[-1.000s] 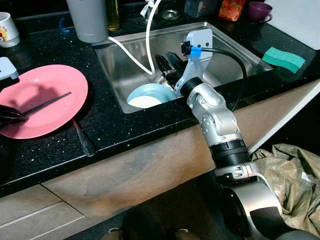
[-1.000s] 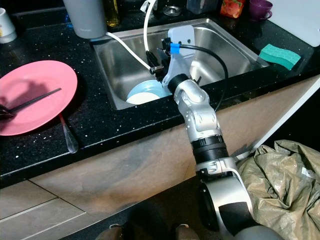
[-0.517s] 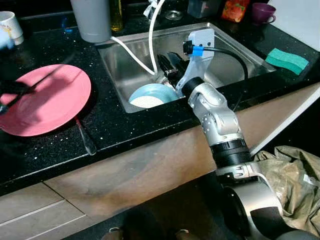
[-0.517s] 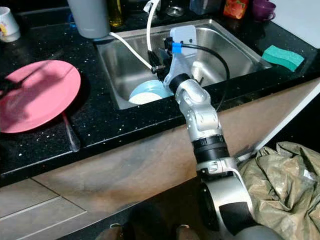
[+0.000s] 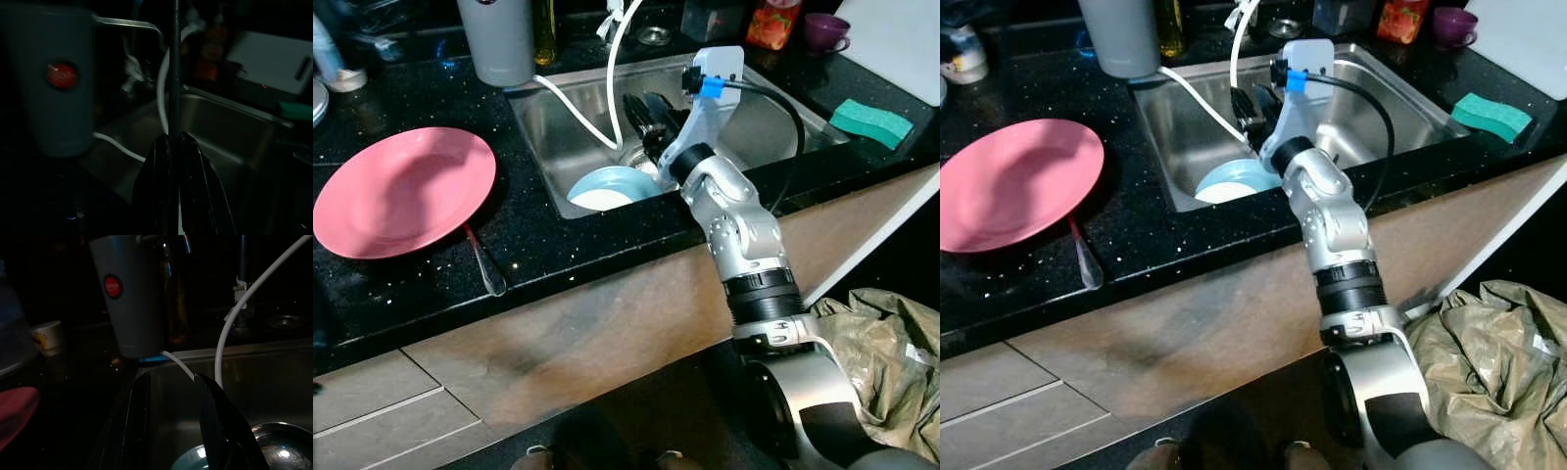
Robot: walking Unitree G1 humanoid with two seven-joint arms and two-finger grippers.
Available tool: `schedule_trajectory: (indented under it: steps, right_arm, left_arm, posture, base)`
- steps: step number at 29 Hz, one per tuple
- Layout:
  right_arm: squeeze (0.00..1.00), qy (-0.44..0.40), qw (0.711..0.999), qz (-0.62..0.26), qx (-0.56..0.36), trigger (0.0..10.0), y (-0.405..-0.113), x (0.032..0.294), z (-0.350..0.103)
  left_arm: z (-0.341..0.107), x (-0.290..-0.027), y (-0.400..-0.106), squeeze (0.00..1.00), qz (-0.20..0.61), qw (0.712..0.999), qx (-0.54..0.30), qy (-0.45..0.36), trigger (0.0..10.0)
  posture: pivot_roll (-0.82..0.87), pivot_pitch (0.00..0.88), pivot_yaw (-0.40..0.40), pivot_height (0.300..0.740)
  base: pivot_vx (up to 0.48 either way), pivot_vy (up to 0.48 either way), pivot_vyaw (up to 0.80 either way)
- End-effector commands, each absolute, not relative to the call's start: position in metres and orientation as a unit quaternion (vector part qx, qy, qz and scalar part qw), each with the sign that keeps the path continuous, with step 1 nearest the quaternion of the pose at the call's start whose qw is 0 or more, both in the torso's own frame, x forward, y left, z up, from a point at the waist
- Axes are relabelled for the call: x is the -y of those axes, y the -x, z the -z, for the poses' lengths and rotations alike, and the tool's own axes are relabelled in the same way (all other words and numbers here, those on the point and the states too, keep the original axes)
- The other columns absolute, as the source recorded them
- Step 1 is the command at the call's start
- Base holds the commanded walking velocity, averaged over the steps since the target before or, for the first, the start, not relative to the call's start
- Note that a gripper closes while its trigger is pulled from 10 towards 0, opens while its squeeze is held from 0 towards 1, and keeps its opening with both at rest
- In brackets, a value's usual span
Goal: Kitchen organization
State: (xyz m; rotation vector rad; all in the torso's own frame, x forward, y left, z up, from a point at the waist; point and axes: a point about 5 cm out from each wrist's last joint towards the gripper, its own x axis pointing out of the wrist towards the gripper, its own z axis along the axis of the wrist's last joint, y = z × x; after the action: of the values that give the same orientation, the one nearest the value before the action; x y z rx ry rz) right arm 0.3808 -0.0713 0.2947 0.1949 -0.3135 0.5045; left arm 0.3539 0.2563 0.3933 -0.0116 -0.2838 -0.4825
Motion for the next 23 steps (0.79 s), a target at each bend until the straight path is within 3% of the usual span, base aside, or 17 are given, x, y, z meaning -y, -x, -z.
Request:
schedule_trajectory:
  steps: [1, 3, 4, 10, 20, 21, 22, 23]
  right_arm:
    - [0.0, -0.11, 0.949, -0.243, 0.166, 10.0, -0.38, 0.073, -0.302]
    - [0.0, -0.125, 0.946, -0.246, 0.172, 10.0, -0.378, 0.071, -0.307]
    - [1.0, -0.138, 0.941, -0.255, 0.175, 10.0, -0.376, 0.067, -0.311]
    - [1.0, -0.144, 0.933, -0.277, 0.176, 10.0, -0.371, 0.061, -0.313]
    - [1.0, -0.143, 0.892, -0.402, 0.147, 10.0, -0.348, 0.028, -0.313]
    - [0.41, -0.128, 0.886, -0.423, 0.138, 10.0, -0.344, 0.022, -0.31]
    - [0.0, -0.121, 0.884, -0.43, 0.135, 10.0, -0.343, 0.02, -0.309]
    - [0.0, -0.121, 0.884, -0.43, 0.135, 10.0, -0.343, 0.02, -0.309]
  left_arm:
    - [-0.399, -0.253, -0.352, 0.0, 0.223, 0.96, 0.169, -0.001, 0.0]
    - [-0.392, -0.225, -0.359, 0.0, 0.231, 0.955, 0.182, 0.044, 0.0]
    - [-0.387, -0.207, -0.363, 0.0, 0.232, 0.953, 0.181, 0.071, 0.0]
    - [-0.385, -0.201, -0.368, 0.0, 0.224, 0.952, 0.181, 0.098, 0.0]
    - [-0.384, -0.169, -0.367, 0.0, 0.25, 0.934, 0.194, 0.166, 0.0]
    - [-0.383, -0.161, -0.366, 0.0, 0.259, 0.93, 0.189, 0.178, 0.0]
    - [-0.382, -0.157, -0.365, 0.0, 0.268, 0.928, 0.186, 0.181, 0.0]
    - [-0.382, -0.157, -0.365, 0.0, 0.268, 0.928, 0.186, 0.181, 0.0]
  posture:
    - [0.04, 0.157, -0.016, 0.74]
    - [0.04, 0.158, -0.017, 0.74]
    - [0.04, 0.16, -0.016, 0.74]
    - [0.05, 0.162, -0.013, 0.74]
    - [0.05, 0.169, -0.008, 0.74]
    - [0.05, 0.169, -0.008, 0.74]
    - [0.05, 0.171, -0.009, 0.74]
    - [0.05, 0.171, -0.009, 0.74]
  base:
    - [0.0, 0.0, 0.0]
    - [0.0, 0.0, 0.0]
    - [0.0, 0.0, 0.0]
    - [0.0, 0.0, 0.0]
    - [0.0, 0.0, 0.0]
    - [0.0, 0.0, 0.0]
    - [0.0, 0.0, 0.0]
    - [0.0, 0.0, 0.0]
